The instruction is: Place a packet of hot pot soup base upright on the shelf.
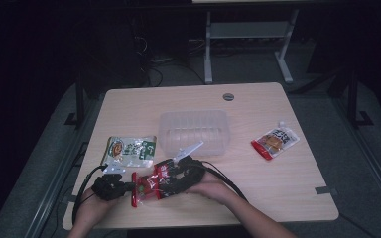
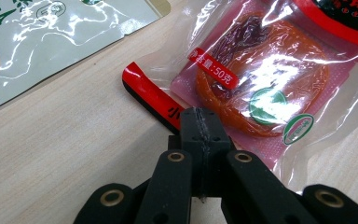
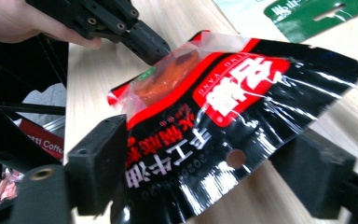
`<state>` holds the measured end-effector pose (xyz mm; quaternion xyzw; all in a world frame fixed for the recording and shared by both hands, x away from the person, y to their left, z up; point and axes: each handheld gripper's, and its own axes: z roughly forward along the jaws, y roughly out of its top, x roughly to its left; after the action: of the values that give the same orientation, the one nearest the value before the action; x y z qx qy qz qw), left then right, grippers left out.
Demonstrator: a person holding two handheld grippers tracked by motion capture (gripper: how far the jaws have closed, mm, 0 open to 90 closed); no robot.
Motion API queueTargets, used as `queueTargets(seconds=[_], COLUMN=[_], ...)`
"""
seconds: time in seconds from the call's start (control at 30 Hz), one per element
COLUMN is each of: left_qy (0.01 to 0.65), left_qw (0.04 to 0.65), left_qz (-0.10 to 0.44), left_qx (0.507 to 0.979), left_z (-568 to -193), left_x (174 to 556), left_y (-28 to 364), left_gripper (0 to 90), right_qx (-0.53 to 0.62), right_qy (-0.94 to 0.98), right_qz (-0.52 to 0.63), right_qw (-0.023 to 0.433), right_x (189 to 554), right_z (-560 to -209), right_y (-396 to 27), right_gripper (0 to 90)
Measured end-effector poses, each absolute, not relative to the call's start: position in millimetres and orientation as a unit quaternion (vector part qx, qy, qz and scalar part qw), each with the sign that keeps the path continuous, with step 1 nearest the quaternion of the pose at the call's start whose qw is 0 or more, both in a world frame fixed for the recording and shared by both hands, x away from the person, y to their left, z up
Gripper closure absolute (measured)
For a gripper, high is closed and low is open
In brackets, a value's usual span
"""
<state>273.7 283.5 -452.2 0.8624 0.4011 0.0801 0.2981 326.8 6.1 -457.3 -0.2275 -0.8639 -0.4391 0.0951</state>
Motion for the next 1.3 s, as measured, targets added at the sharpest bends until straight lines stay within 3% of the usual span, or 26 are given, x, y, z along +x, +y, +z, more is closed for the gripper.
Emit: queueTargets(seconds=[0.27,0.57,0.6,0.77,0.8,0.93,1.3], left_qy=[0.403,0.405,0.405,0.405,0.405,0.405,0.391], left_qw=[0.299,0.302,0.302,0.303,0.303,0.303,0.303], left_qz=[0.078,0.078,0.079,0.079,0.079,0.079,0.082], left_qx=[0.861,0.859,0.859,0.859,0.859,0.859,0.865], left_z=[-452,-453,-453,-453,-453,-453,-453], left_x=[274,273,273,273,273,273,272], left_y=[284,285,285,285,285,285,284], left_gripper=[89.7,89.7,89.7,89.7,89.7,89.7,89.7], right_qx=[-0.219,-0.205,-0.203,-0.190,-0.184,-0.175,-0.175], right_qy=[-0.857,-0.862,-0.862,-0.868,-0.870,-0.877,-0.866], right_qz=[-0.457,-0.456,-0.456,-0.452,-0.451,-0.442,-0.456], right_qw=[0.089,0.082,0.084,0.075,0.072,0.070,0.105], right_x=[328,329,328,326,327,328,331], right_z=[-457,-457,-457,-458,-458,-460,-459], right_y=[6,11,13,14,15,17,13], right_gripper=[43.2,57.5,62.8,72.9,79.2,87.3,89.8])
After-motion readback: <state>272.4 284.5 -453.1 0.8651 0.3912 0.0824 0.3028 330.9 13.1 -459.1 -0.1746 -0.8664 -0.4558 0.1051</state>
